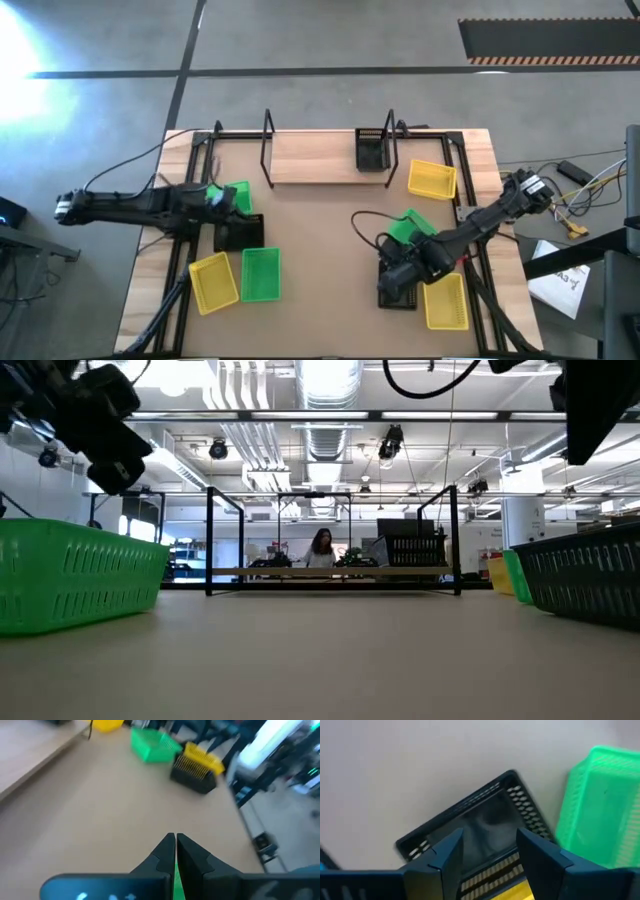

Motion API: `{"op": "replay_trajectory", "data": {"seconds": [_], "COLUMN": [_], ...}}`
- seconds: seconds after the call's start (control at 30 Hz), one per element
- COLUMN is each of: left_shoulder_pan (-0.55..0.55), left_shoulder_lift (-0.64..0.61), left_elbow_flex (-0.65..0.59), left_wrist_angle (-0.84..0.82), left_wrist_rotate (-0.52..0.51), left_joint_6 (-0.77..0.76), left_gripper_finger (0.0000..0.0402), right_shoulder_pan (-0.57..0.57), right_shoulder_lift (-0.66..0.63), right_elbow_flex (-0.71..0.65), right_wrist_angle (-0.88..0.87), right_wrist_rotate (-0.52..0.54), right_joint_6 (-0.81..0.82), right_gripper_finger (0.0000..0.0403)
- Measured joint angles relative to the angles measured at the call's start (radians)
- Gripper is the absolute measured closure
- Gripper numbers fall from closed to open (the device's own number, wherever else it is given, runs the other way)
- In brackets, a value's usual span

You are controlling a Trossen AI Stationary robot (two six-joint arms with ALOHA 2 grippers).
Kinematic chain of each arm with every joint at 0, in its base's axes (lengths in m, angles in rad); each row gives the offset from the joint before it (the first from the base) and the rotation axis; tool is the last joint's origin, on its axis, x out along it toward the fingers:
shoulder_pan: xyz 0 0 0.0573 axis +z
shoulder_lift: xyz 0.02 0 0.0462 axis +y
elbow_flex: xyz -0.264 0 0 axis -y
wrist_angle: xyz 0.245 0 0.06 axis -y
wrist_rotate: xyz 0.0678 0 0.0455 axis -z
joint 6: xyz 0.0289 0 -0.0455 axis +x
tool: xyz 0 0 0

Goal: Stack baskets on shelf by color
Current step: Put the bottom left green bin on the shelf

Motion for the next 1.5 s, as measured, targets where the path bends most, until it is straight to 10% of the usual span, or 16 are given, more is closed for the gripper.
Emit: {"op": "replay_trajectory", "data": {"seconds": [0.43, 0.93, 1.3, 1.5], "left_shoulder_pan": [-0.249, -0.583, -0.656, -0.686], "left_shoulder_lift": [0.417, 0.992, 1.139, 1.195], "left_elbow_flex": [0.417, 0.775, 0.830, 0.845], "left_wrist_angle": [-0.307, -0.423, -0.412, -0.460], "left_wrist_rotate": [-0.028, -0.022, -0.025, -0.102], "left_joint_6": [0.117, -0.409, -0.593, -0.611], "left_gripper_finger": [0.0402, 0.0397, 0.0232, 0.0227], "right_shoulder_pan": [-0.004, 0.003, 0.009, 0.009], "right_shoulder_lift": [-0.047, -0.129, -0.343, -0.441], "right_elbow_flex": [-0.143, -0.297, -0.505, -0.548], "right_wrist_angle": [0.006, 0.061, 0.279, 0.279], "right_wrist_rotate": [0.162, 0.239, 0.276, 0.274], "right_joint_6": [-0.036, -0.387, -0.418, -0.356], "right_gripper_finger": [0.0227, 0.0227, 0.0227, 0.0227]}}
